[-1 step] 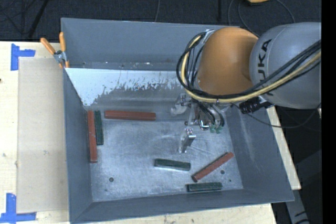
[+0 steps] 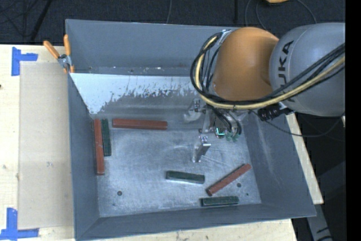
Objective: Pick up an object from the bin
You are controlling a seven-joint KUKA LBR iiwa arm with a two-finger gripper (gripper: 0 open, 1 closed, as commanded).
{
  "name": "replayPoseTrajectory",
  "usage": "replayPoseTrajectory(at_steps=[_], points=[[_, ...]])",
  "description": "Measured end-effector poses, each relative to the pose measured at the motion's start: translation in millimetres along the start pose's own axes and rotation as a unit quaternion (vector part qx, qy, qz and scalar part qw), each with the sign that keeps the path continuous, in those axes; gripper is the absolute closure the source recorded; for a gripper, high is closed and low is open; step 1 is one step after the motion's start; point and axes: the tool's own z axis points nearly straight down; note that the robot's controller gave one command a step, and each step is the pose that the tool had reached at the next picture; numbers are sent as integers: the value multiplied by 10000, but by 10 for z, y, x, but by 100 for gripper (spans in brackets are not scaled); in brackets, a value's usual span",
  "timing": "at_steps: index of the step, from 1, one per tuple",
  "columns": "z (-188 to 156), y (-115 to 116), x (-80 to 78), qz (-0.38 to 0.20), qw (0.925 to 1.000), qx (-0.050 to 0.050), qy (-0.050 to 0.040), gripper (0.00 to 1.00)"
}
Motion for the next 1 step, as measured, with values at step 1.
replayPoseTrajectory(at_steps=[1], points=[[1047, 82, 646, 114, 9999, -2, 1, 100]])
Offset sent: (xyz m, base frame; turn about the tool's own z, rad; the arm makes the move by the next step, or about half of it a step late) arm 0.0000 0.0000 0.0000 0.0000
